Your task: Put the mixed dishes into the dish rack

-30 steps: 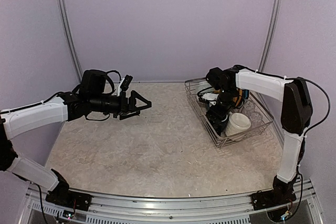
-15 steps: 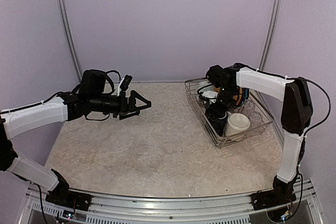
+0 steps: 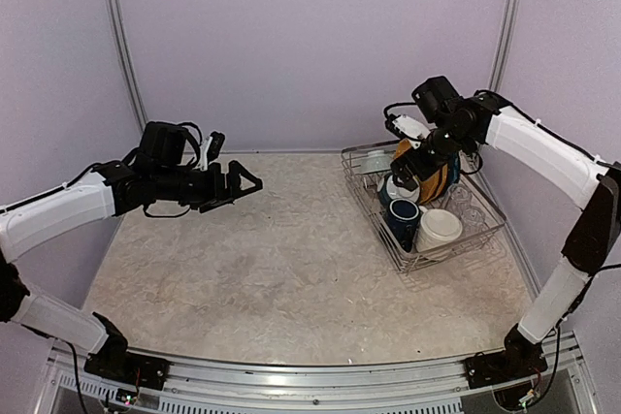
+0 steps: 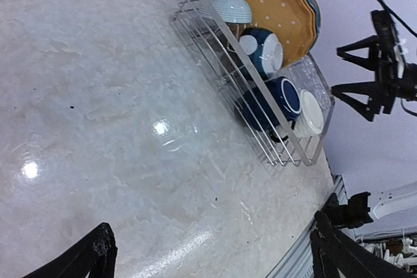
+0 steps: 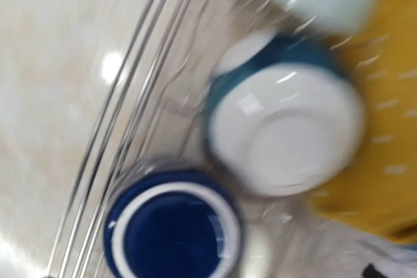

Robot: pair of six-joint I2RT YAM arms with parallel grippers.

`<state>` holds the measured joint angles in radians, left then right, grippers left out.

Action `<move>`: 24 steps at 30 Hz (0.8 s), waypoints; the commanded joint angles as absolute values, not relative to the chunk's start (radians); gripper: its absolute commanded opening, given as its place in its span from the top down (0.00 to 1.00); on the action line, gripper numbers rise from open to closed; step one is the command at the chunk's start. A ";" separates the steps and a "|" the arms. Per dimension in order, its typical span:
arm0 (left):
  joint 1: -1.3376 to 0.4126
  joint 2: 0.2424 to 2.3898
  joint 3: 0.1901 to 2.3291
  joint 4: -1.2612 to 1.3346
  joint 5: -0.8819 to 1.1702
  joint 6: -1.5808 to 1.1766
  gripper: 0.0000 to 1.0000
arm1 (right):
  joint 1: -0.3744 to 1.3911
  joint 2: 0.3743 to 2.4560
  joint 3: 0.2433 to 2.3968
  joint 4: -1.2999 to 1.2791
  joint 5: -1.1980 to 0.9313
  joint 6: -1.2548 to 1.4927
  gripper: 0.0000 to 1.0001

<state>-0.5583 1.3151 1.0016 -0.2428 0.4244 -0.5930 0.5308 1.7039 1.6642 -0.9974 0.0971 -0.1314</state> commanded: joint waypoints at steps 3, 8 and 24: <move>-0.534 1.227 1.115 -0.474 -0.083 -0.467 0.01 | 0.508 1.536 1.586 -0.794 0.287 0.022 0.00; -0.518 1.156 1.100 -0.435 -0.348 -0.440 0.01 | 0.506 1.441 1.478 -0.650 0.340 0.066 0.00; -0.456 1.032 0.991 -0.267 -0.341 -0.336 0.01 | 0.503 0.959 1.023 -0.168 0.457 0.046 0.00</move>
